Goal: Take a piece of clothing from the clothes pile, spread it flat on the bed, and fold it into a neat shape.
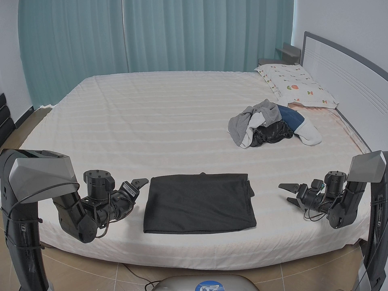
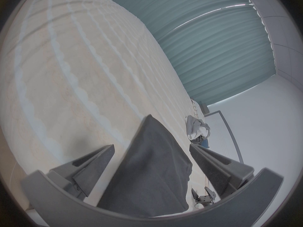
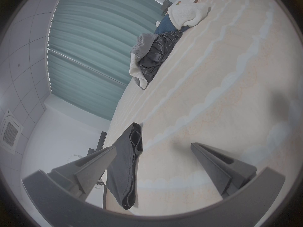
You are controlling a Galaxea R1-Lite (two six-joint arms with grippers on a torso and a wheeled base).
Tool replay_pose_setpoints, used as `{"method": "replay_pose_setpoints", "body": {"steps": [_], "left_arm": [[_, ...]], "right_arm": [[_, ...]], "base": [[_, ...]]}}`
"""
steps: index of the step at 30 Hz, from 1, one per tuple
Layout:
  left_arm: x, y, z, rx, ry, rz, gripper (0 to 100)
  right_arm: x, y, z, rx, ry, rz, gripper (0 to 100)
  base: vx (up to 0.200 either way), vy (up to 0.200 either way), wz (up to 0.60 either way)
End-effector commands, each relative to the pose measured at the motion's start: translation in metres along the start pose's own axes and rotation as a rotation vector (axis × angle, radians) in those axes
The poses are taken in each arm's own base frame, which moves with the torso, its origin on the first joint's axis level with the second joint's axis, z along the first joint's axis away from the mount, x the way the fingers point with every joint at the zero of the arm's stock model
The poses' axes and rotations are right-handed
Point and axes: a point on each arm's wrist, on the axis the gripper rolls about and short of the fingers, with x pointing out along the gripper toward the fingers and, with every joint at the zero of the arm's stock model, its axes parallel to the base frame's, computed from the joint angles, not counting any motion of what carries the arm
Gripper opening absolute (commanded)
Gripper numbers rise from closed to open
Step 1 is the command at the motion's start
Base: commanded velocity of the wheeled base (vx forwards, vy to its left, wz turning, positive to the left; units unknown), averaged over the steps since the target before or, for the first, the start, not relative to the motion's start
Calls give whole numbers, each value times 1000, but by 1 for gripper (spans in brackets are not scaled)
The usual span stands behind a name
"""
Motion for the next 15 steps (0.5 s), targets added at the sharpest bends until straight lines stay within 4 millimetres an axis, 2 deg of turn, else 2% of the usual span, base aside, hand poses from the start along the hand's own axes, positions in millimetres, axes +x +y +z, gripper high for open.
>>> {"method": "replay_pose_setpoints", "body": {"steps": [1, 10, 13, 15], "left_arm": [[3, 1, -1, 0, 4, 1, 100], [9, 1, 1, -1, -67, 28, 100], [9, 2, 0, 2, -63, 31, 100], [9, 0, -9, 16, -39, 27, 100]], "right_arm": [[1, -1, -1, 1, 3, -1, 100], [0, -1, -1, 1, 3, -1, 100], [1, -1, -1, 1, 2, -1, 100], [0, -1, -1, 1, 3, -1, 100]], "base": [[0, 0, 0], [0, 0, 0], [200, 0, 0], [0, 0, 0]]}}
